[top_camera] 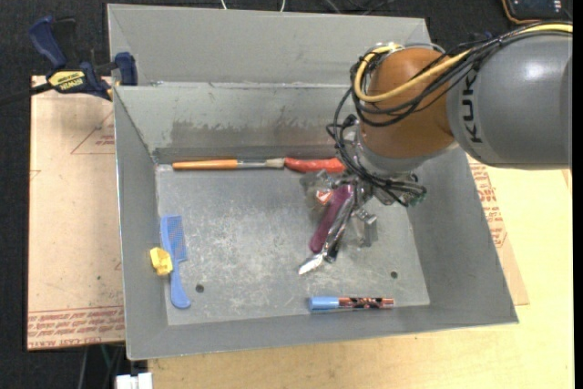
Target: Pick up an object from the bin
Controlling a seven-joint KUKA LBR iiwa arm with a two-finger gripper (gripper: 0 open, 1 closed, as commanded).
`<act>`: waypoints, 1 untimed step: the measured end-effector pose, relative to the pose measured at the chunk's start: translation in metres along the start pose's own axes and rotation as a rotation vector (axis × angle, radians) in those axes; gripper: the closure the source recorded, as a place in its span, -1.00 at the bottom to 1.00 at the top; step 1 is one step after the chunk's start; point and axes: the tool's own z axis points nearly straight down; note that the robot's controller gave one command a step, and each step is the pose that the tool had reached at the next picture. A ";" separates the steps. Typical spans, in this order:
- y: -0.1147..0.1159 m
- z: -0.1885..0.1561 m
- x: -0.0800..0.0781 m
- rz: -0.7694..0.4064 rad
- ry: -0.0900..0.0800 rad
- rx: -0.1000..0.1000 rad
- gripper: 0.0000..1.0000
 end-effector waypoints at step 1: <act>-0.025 0.029 0.002 -0.415 -0.007 0.008 -1.00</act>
Offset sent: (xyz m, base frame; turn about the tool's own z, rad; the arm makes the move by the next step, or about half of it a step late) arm 0.0010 -0.0093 -0.0285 -0.3350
